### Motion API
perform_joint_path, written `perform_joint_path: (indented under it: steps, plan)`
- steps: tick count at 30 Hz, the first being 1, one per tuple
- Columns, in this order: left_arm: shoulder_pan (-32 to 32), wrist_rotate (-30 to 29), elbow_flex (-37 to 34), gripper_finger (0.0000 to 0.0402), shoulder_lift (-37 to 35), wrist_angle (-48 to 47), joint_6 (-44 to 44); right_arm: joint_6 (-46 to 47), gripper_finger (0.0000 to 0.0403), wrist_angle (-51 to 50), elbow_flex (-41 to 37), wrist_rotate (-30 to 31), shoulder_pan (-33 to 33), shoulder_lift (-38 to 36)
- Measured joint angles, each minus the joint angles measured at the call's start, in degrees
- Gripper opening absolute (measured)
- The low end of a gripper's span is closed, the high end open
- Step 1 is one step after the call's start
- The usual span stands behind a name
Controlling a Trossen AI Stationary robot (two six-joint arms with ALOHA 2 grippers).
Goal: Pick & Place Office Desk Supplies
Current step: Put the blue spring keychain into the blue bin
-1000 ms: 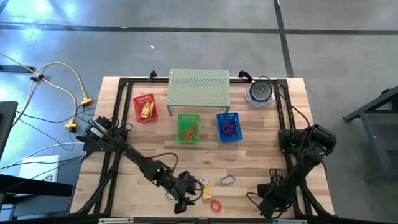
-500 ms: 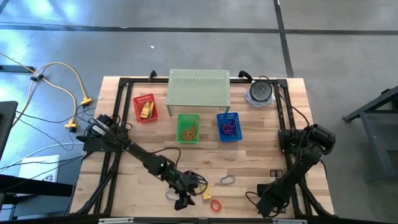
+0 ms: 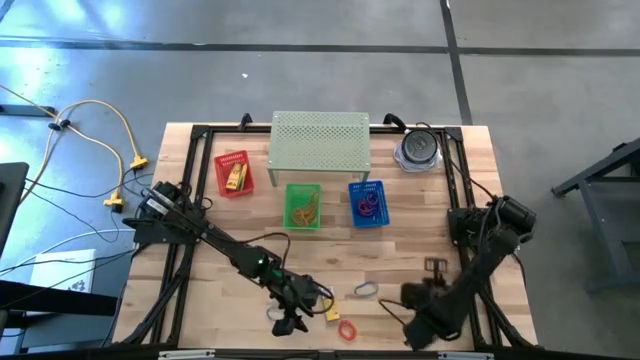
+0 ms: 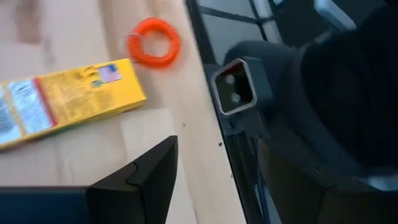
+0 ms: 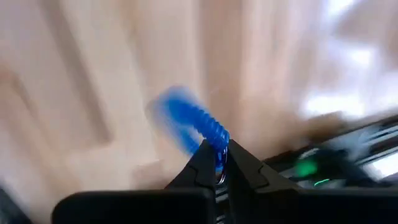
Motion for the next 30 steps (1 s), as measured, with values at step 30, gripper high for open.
perform_joint_path:
  steps: [30]
  plan:
    - [-10.8,-16.3,0.0,0.0216,-3.9,-15.8,6.6,-27.8,0.0004,18.2,4.4,13.3,-46.9,-2.1]
